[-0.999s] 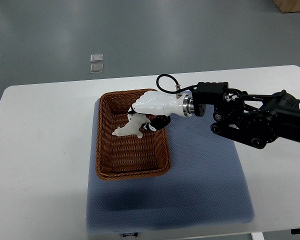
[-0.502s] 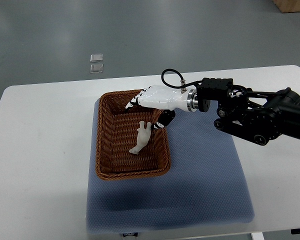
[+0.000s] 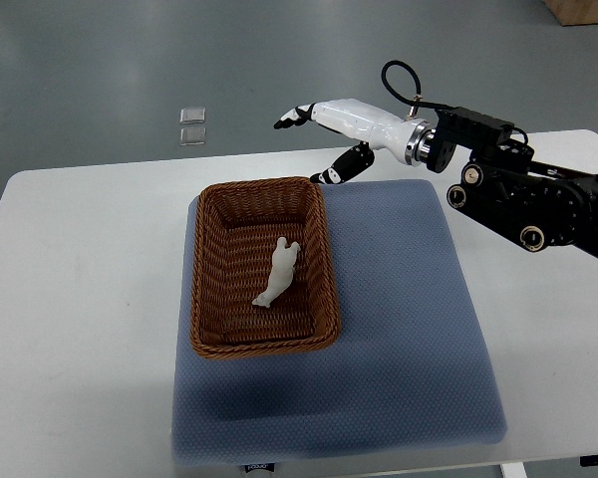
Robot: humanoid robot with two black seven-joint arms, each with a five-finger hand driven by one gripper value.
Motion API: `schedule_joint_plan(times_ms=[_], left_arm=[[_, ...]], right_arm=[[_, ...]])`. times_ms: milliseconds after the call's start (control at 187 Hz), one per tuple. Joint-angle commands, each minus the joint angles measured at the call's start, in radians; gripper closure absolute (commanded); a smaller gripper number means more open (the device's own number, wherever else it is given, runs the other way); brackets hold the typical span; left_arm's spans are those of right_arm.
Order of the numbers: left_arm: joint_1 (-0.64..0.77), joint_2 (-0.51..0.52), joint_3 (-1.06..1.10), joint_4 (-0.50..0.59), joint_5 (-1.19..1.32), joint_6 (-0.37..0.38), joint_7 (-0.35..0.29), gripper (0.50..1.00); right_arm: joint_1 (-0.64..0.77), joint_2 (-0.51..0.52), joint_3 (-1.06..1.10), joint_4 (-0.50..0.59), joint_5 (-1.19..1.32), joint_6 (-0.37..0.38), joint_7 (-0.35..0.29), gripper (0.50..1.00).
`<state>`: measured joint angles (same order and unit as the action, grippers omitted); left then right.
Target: Place white bear in brown basket with right hand
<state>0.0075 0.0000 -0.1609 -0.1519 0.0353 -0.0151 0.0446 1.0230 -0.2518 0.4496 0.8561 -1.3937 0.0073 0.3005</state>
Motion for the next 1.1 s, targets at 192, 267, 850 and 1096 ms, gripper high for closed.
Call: schedule_joint_plan(times_ms=[192,267,850,1096], left_arm=[[0.000,0.000,0.000,0.000,0.000,0.001,0.000,0.500],[0.000,0.000,0.000,0.000,0.000,0.000,0.000,0.500],[0.000,0.000,0.000,0.000,0.000,0.000,0.000,0.500],[0.000,0.000,0.000,0.000,0.000,0.000,0.000,0.500]], right_arm=[[-0.124,-0.001,0.162,-0.068,0.416,-0.013,-0.034,0.650],[-0.155,0.000,0.198,-0.080,0.486,-0.013,-0.035,0.650],[-0.248,0.020,0.276,-0.212,0.993,-0.013,-0.040,0.648],[-0.274,0.032,0.336,-0.210,1.087,-0.001,-0.040,0.591]])
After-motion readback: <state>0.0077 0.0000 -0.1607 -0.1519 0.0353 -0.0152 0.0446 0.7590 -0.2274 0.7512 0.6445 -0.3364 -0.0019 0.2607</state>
